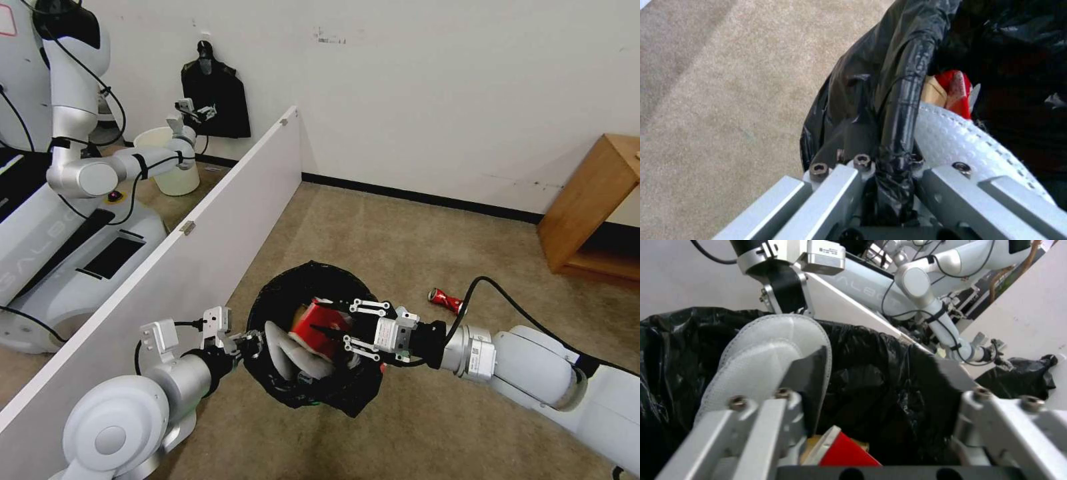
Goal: Pick up the trash bin and place the garbage on the floor into it.
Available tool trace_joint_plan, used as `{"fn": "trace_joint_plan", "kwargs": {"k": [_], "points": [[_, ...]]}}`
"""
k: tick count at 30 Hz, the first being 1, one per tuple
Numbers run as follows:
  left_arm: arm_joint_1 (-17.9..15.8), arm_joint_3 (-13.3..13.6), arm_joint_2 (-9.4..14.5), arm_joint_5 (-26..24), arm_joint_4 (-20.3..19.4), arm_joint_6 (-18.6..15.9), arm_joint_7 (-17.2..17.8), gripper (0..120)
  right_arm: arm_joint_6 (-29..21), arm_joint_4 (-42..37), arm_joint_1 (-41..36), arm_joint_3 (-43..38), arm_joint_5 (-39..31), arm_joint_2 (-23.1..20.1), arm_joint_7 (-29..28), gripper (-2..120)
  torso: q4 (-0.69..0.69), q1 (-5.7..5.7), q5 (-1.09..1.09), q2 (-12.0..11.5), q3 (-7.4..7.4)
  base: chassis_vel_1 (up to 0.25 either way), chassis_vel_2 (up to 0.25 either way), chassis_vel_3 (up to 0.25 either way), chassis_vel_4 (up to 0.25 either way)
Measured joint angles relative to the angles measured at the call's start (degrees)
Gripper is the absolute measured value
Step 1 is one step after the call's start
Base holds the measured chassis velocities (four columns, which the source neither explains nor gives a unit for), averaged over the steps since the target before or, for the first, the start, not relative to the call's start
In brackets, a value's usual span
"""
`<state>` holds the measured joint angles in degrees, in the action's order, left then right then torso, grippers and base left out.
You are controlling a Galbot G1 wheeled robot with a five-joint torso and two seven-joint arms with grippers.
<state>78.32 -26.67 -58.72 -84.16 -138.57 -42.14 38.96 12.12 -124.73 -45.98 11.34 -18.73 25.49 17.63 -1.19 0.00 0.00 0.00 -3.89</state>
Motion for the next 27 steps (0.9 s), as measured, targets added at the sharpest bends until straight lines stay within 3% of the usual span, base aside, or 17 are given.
{"fn": "trace_joint_plan", "kwargs": {"k": [13, 27], "points": [[-0.19, -0.24, 0.34, -0.3, 0.17, 0.01, -0.09, 0, 0.41, 0.16, 0.65, -0.02, -0.4, -0.04, 0.0, 98, 0.0, 0.0, 0.0, 0.0, 0.0, 0.0, 0.0, 0.0, 0.0], [0.25, -0.2, -0.27, 0.5, 0.34, 0.02, -0.29, 0, 0.09, -3.35, 5.02, -0.78, -4.7, -1.54, -1.25, 100, 0.0, 0.0, 0.0, 0.0, 0.0, 0.0, 0.0, 0.0, 0.0]]}}
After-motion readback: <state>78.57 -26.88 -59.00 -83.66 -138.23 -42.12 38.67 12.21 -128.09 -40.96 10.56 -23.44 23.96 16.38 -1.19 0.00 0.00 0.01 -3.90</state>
